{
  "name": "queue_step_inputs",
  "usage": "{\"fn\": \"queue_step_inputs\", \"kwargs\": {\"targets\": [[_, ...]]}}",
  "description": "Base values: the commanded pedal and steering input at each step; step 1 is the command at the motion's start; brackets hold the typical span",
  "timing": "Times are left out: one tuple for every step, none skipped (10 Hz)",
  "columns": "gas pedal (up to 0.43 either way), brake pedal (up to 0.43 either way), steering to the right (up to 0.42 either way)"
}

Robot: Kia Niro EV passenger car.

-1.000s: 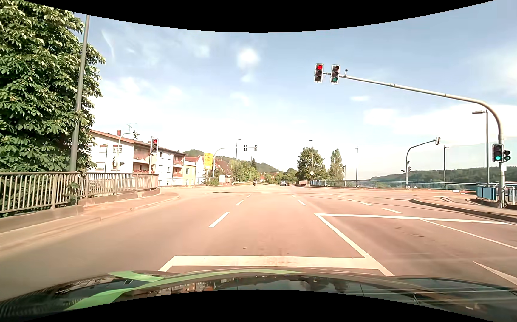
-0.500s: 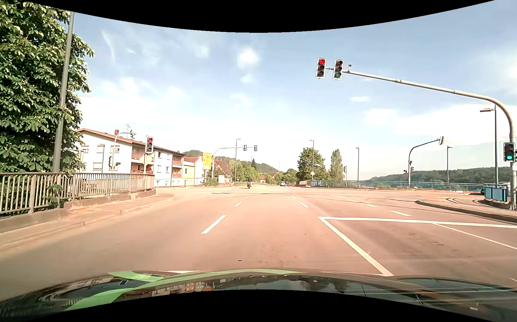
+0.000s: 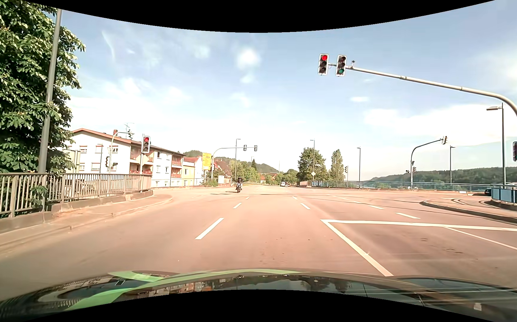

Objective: Follow the waypoints while adhering to traffic rules and regulations

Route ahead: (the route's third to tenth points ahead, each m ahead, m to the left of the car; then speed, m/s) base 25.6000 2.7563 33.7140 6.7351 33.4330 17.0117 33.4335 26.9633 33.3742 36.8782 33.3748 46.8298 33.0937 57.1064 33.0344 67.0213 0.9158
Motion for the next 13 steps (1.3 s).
{"fn": "queue_step_inputs", "kwargs": {"targets": [[0.0, 0.0, -0.007], [0.0, 0.0, -0.007], [0.0, 0.006, -0.007], [0.0, 0.012, -0.007], [0.0, 0.024, -0.007], [0.0, 0.037, -0.007], [0.0, 0.049, -0.007], [0.0, 0.061, -0.007], [0.0, 0.073, -0.007], [0.0, 0.091, -0.007], [0.0, 0.104, -0.007], [0.0, 0.116, -0.007], [0.0, 0.128, -0.007]]}}
